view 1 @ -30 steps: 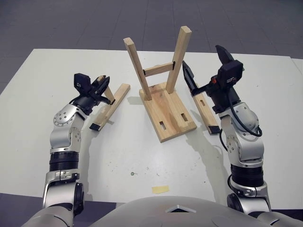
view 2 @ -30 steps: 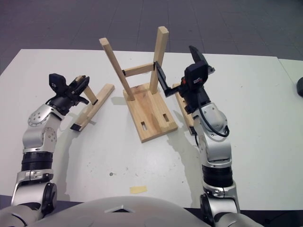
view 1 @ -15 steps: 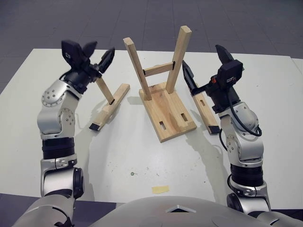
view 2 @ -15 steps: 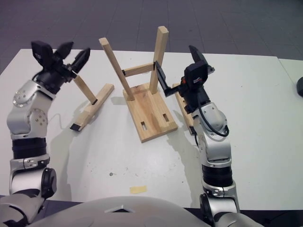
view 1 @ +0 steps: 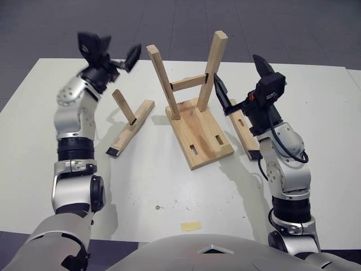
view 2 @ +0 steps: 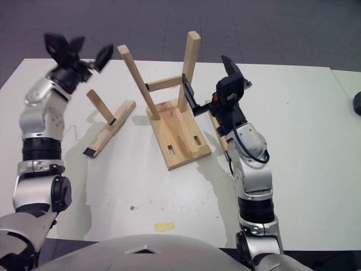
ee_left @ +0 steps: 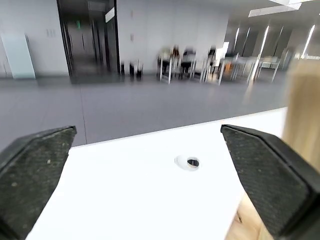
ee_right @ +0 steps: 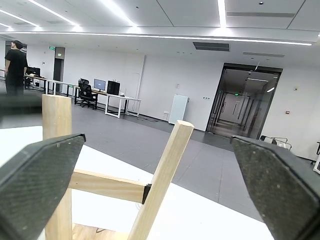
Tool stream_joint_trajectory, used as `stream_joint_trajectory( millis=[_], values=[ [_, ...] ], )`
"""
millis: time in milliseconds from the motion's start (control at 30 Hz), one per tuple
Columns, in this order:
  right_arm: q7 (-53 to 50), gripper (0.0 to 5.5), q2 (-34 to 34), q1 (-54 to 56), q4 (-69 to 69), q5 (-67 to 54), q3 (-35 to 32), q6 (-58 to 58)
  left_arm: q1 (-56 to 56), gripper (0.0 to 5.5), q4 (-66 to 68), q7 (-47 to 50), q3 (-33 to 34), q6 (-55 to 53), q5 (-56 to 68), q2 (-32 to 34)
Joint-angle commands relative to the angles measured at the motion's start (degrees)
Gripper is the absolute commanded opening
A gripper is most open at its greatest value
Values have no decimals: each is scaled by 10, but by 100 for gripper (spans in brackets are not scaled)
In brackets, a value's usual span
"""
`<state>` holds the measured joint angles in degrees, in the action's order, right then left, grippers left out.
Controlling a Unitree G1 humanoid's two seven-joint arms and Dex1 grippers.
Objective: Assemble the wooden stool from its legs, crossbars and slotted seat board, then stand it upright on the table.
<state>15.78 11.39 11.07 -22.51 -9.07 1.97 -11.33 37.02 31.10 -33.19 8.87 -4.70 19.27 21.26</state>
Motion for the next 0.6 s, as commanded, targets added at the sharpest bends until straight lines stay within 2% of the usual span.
stream_joint_trajectory(
  millis=[33,200,367,467,600],
  values=[
    [2,540,-2,0,-5,-2,5,-6,-62,536,40,-4,-35,7,-39,-26],
    [1,540,1,-3,-6,-4,1,-8,-54,536,21,-1,-21,7,-27,-12],
    [-1,540,-1,2,-2,-3,2,-6,-40,536,-83,13,0,-17,-3,2],
    [-5,540,-3,-3,-7,0,3,-5,-15,536,-163,35,21,-50,10,21],
    [-16,540,-9,-16,-16,5,4,-3,14,536,-275,78,81,-147,64,64]
  ],
)
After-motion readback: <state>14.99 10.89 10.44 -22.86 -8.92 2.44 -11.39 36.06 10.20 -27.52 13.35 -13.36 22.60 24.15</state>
